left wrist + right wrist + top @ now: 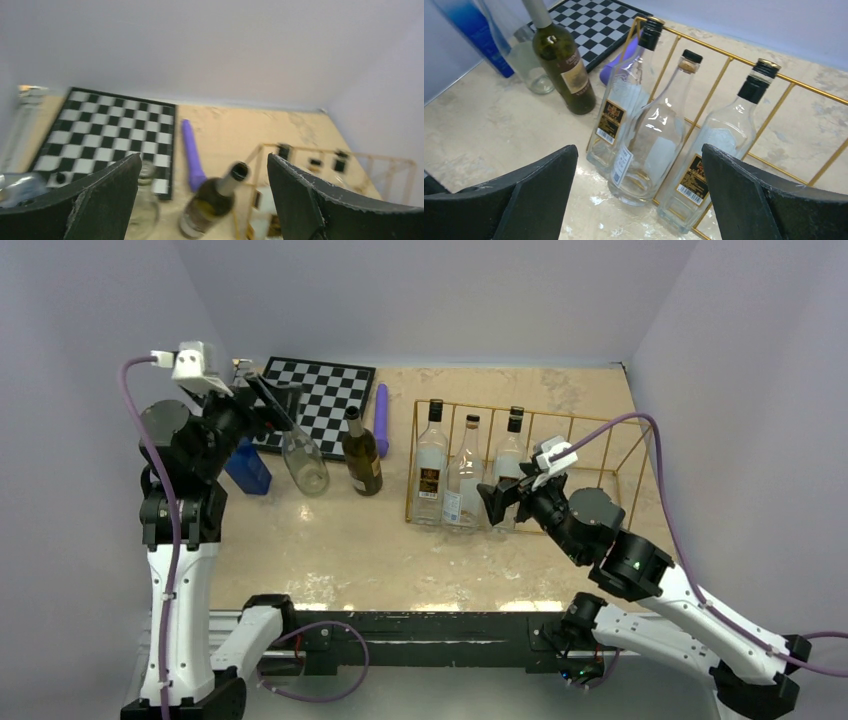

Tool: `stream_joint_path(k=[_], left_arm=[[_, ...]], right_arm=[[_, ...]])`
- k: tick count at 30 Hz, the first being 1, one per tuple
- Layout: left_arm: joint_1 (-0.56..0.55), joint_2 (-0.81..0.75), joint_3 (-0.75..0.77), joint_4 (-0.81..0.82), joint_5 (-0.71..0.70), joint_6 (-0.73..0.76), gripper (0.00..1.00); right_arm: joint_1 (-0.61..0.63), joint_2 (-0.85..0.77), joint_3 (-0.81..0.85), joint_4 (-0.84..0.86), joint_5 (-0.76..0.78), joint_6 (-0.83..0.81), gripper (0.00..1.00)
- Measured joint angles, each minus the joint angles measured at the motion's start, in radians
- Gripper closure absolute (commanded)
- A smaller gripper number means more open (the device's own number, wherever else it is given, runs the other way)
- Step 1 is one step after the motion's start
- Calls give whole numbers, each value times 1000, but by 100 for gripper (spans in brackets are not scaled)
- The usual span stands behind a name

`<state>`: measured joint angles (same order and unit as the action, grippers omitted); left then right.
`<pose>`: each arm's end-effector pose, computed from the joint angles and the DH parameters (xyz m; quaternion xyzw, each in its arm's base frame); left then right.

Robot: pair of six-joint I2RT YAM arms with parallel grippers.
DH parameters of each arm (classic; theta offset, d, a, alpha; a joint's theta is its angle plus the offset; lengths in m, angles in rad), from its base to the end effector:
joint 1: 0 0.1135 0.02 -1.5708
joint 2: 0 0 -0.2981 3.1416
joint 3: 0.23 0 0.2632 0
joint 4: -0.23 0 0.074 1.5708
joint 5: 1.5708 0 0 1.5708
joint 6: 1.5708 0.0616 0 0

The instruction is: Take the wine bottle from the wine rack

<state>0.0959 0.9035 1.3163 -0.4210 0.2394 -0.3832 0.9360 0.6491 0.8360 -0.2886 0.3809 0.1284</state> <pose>0.1806 0.0027 0.5043 -0.0856 0.7047 -0.1840 0.6798 0.1096 0.1102 0.3870 -0.1696 0.7200 0.2129 0.6384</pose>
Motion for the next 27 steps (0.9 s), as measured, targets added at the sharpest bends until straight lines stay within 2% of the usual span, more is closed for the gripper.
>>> stream_joint_path(k=[4,8,13,18,21,24,27], left_arm=[[-134,-50,-59,-4,144,-2,1],[-233,-122,-190,1,274,0,1],[-350,-206,-329,-12,381,9,1],[-401,-309,-461,4,429,27,1],[-405,-376,-525,6,401,54,1],[-405,-425,-556,-1,354,65,1],[-405,-445,-558,-7,324,65,1]], right_arm=[[0,24,1,-3,85,-2,1],[-25,91,40,-8,167,-5,1],[-153,208,90,-9,172,5,6],[-285,305,109,-6,120,9,23],[-354,378,148,13,68,7,31],[-409,432,167,50,23,2,36],[-452,483,185,75,-14,3,36]])
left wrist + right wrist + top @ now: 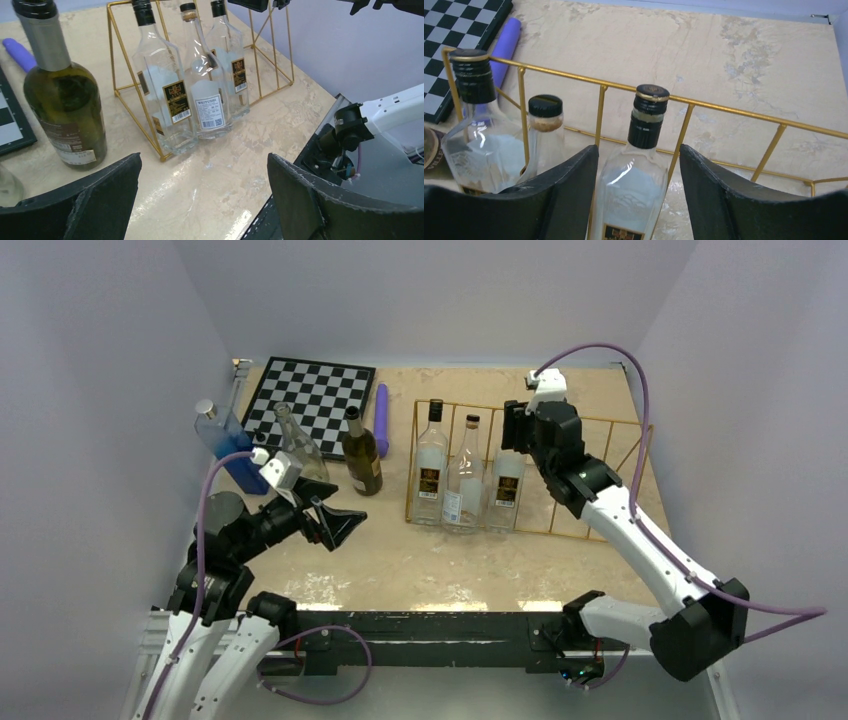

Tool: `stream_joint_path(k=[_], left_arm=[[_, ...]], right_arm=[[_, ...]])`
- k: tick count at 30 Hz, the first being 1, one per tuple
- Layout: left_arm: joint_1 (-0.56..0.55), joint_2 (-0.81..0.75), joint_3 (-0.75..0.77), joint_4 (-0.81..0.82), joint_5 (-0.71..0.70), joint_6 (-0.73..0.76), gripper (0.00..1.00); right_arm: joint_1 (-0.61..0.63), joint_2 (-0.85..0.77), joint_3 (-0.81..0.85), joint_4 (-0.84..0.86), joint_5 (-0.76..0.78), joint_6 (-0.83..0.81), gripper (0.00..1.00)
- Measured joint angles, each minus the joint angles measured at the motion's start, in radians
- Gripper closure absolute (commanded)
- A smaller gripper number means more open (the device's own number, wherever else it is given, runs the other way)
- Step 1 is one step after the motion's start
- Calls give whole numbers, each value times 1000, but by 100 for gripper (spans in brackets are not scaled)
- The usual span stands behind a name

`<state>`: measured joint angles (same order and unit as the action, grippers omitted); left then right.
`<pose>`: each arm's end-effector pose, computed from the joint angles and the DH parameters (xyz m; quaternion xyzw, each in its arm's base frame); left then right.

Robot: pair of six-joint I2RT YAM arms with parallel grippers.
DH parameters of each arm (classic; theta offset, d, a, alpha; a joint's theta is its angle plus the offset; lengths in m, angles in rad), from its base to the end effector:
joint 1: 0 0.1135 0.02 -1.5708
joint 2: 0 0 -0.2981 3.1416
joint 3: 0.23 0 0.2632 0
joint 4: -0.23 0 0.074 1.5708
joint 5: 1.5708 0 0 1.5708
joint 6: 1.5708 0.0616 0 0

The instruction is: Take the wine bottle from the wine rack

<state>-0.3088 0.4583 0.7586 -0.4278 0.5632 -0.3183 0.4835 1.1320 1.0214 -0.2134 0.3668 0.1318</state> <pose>0.0898 -0.0632 0.3625 0.1802 0.7220 -0.3942 0.5393 0.2576 0.1103 0.3728 -0.0348 0.8046 0.0327 0.5919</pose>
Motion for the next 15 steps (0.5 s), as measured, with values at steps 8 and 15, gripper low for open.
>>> stream_joint_path(k=[8,15], left_arm=[[0,-63,-4,-17,-121,1,1],[0,-70,-4,-27,-177,9,1]], right_arm=[[-83,167,81,6,-96,19,35],[-105,260,105,6,-126,27,49]])
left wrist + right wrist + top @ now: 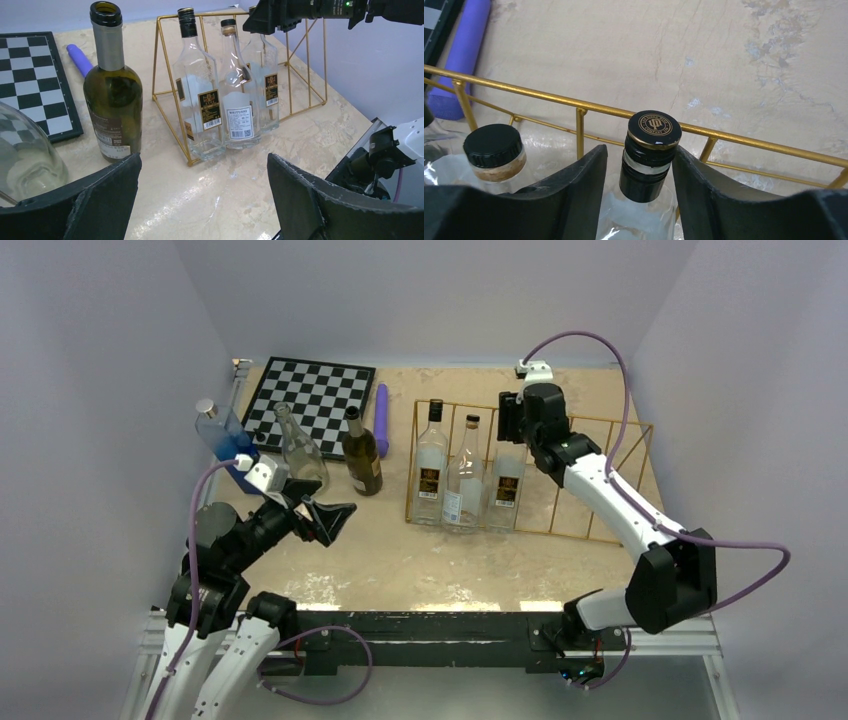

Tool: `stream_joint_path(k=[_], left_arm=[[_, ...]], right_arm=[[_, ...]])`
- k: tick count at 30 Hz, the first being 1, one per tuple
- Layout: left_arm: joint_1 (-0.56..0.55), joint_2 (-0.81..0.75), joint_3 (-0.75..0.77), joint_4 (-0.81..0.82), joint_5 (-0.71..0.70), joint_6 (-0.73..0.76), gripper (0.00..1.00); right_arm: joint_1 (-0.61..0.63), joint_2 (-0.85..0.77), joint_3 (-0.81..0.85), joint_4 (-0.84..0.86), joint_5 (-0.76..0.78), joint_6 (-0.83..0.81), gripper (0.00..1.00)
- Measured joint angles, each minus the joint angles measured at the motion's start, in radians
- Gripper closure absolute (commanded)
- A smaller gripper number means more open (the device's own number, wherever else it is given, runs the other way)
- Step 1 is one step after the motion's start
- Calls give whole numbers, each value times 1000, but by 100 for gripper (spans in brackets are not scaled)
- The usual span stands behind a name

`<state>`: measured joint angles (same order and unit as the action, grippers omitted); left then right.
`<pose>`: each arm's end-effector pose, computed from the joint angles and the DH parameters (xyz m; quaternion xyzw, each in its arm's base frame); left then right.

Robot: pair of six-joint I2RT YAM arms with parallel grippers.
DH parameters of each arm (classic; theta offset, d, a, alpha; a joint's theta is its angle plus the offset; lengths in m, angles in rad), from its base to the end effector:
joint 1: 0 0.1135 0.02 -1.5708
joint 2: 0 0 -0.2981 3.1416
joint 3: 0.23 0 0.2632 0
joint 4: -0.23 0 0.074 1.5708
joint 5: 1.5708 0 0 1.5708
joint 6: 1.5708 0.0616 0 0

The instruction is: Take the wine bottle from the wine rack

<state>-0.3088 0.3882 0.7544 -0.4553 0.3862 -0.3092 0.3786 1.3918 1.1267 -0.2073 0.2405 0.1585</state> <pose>0.0810 -0.0502 0.3625 0.1294 0.7242 -0.3363 0.5879 0.3298 0.1154 0.3367 -0.0308 0.8485 0.0389 0.5268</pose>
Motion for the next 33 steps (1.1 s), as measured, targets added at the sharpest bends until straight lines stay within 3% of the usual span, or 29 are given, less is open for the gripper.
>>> stream_joint_path(k=[2,5,11,16,24,33], left_arm=[[0,0,0,-4,-7,5,1],[0,0,0,-10,-21,7,1],[0,-1,0,-23,-53,14,1],[0,-2,0,-27,-74,15,1],[0,-2,0,-34,-89,16,1],[0,-1,0,-39,-103,18,1]], right_arm=[[-2,17,3,2,-2,-2,62],[-5,26,3,1,-2,-8,72],[-4,-8,-6,-4,-16,-6,83],[-3,-148,-57,-35,-52,-18,92],[17,-397,-157,-89,-128,-58,100],[135,-619,-186,-197,-154,-137,100]])
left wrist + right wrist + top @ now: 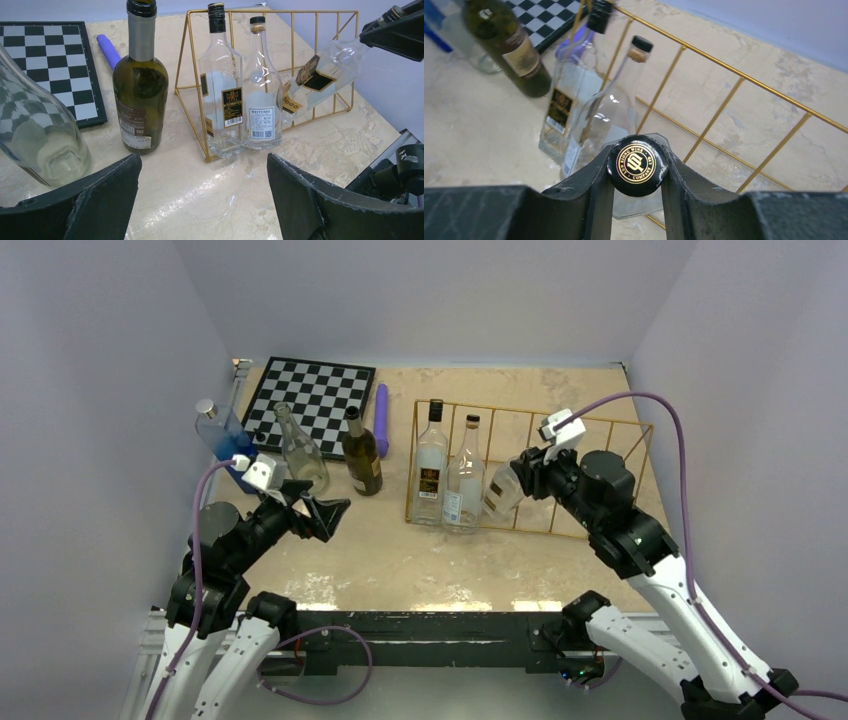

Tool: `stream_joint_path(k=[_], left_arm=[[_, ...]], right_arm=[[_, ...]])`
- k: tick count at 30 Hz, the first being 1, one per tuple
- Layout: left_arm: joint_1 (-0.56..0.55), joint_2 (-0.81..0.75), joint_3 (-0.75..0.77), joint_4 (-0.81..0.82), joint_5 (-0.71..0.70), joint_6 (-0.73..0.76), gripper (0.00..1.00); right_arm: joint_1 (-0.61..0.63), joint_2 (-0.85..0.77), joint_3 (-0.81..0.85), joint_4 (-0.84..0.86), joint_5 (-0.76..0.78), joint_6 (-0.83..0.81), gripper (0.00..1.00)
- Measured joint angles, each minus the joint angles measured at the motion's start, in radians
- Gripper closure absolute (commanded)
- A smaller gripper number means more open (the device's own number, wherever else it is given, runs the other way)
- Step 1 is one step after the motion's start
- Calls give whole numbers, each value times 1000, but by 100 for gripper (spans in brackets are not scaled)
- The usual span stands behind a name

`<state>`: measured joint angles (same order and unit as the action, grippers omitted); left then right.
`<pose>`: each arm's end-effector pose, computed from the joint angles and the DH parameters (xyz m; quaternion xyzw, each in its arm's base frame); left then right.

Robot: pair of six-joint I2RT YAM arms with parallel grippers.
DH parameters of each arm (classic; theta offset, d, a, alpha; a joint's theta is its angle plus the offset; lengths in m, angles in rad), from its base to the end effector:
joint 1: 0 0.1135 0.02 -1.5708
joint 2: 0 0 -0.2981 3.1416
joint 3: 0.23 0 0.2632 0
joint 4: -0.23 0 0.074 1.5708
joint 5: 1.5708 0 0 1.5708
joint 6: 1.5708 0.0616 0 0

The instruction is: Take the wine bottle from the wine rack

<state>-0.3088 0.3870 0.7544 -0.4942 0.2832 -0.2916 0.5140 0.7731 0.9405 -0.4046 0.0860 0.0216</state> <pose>0.0840 -0.0449 0.3572 0.0997 0.7421 -0.2947 0.5937 0.1601 0.0843 0.3917 -0.1655 0.7679 0.1309 0.6048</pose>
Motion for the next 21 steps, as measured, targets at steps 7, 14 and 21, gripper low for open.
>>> stream_joint_path(k=[7,14,21], left_arm=[[0,0,0,-2,-21,0,1],[0,-13,0,-10,-76,0,2],[0,-49,0,-16,-164,0,2]], right_arm=[[119,-48,0,-45,-90,-56,100],[244,-40,6,-57,-196,-49,100],[389,68,32,34,-249,-14,100]])
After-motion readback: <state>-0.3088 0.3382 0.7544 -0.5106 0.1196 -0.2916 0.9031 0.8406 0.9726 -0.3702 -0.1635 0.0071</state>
